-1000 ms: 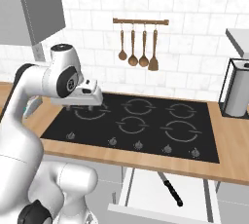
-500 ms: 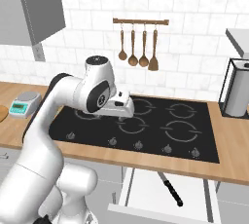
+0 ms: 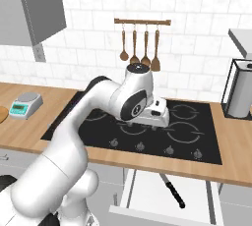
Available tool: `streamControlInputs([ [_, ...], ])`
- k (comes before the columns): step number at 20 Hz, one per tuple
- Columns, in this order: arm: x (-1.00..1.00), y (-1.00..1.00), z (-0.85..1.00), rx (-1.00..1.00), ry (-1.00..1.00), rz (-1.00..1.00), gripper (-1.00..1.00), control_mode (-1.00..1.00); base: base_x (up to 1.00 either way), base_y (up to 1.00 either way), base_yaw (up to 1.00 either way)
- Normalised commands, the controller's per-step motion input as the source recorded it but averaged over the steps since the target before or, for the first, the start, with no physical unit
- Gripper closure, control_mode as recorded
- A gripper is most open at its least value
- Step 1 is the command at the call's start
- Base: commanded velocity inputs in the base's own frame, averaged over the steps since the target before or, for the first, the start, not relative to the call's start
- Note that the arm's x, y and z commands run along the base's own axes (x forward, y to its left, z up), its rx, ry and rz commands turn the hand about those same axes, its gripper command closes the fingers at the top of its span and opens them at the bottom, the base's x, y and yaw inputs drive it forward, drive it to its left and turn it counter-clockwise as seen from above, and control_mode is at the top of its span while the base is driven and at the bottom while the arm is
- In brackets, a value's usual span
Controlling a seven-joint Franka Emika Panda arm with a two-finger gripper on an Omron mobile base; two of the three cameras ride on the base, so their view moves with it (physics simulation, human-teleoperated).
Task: Pick up the knife from the drawer and place it on the cutting board. Then place the meat from the plate to the cutting board.
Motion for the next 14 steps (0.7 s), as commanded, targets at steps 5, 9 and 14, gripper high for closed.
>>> streamControlInputs([
  [5,-0.03,-0.47,-0.44,-0.01,0.03,0.00,-1.00,-1.00,0.00,0.00,0.00],
  [9,-0.12,-0.13,-0.64,-0.08,0.02,0.00,-1.00,-1.00,0.00,0.00,0.00],
  [14,0.01,-0.35,-0.43,-0.07,0.00,-0.01,-1.00,-1.00,0.00,0.00,0.00],
])
